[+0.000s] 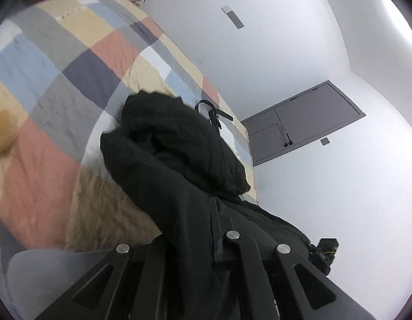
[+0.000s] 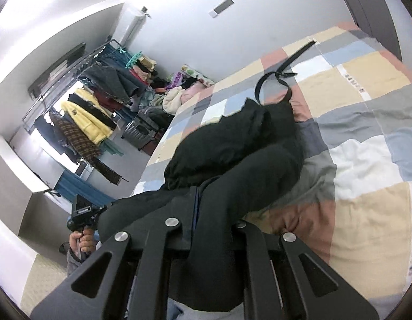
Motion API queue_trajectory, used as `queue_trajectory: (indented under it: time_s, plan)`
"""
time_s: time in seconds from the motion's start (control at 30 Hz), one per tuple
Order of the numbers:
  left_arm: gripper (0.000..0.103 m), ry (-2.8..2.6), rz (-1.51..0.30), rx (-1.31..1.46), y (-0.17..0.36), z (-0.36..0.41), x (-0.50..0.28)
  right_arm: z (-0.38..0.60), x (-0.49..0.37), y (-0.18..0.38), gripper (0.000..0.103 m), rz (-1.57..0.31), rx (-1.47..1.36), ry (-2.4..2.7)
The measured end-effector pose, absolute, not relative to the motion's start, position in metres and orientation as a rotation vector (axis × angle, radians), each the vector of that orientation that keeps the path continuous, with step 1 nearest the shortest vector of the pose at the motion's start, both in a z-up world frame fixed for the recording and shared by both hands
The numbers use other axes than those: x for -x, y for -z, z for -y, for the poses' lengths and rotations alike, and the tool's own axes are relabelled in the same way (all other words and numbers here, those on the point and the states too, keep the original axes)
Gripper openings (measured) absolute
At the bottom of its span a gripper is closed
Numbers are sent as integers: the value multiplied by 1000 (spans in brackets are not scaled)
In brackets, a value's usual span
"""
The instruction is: Fold large clothes
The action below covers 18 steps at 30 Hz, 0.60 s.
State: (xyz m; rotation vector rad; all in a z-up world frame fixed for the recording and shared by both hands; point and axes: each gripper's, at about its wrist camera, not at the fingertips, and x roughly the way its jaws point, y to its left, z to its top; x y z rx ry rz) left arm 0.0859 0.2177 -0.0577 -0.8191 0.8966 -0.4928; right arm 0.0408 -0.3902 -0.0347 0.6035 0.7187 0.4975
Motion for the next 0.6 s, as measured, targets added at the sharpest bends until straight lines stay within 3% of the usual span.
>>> queue_trajectory:
  time_s: [0.23, 0.6]
  plan:
    - [6, 435, -898, 789, 18, -224, -64, 389, -25, 4, 11, -698, -593, -481]
    - [10, 299, -954, 679, 0, -216, -116, 397, -107, -4, 11, -723, -606, -369]
